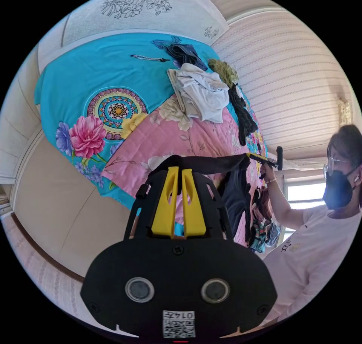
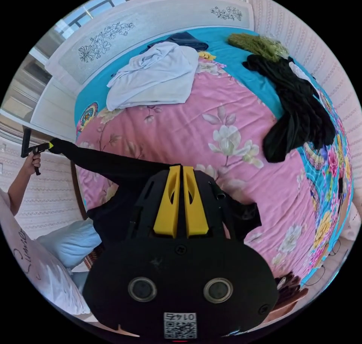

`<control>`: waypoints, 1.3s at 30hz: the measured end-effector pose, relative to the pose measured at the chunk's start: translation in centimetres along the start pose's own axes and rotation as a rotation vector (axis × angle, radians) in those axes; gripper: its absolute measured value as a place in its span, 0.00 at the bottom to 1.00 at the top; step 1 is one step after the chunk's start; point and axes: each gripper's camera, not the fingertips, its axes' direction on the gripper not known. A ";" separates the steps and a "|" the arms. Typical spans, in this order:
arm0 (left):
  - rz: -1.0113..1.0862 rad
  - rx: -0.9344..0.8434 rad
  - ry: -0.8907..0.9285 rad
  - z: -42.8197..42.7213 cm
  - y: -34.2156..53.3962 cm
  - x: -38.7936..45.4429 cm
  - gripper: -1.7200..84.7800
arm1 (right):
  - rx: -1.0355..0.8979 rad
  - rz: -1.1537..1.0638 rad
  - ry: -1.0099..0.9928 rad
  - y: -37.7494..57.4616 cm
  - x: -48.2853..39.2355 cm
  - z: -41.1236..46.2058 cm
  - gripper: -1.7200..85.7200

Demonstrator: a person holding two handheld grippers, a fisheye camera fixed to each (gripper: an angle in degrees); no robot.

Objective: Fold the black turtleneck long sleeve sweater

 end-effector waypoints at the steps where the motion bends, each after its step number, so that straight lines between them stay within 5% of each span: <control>1: -0.009 -0.004 0.006 0.0 -0.9 -0.6 0.01 | -0.035 -0.017 0.026 -2.3 0.3 0.8 0.01; 11: -0.119 -0.169 -0.097 3.5 -8.4 -5.6 0.05 | -0.073 -0.001 -0.011 -11.4 0.1 2.6 0.02; 15: -0.128 -0.059 -0.200 0.9 -8.8 -4.4 0.07 | -0.005 0.044 -0.009 -7.9 2.4 -0.7 0.06; 21: 0.261 -0.126 -0.171 2.6 -13.0 8.0 0.07 | -0.054 0.323 0.095 4.0 10.1 -4.3 0.11; 26: 0.736 -0.260 0.007 16.5 -18.8 24.8 0.09 | -0.036 0.512 0.018 10.1 13.7 -3.0 0.15; 31: 0.837 -0.367 0.143 30.4 -21.7 37.3 0.14 | 0.088 0.531 -0.084 9.1 14.8 -1.2 0.12; 35: 0.892 -0.640 -0.130 40.7 -21.0 42.8 0.10 | 0.038 0.494 -0.104 8.5 15.6 -0.3 0.04; 39: 1.056 -0.549 -0.258 40.5 -20.4 46.3 0.02 | 0.085 0.480 -0.102 8.2 17.0 -1.9 0.02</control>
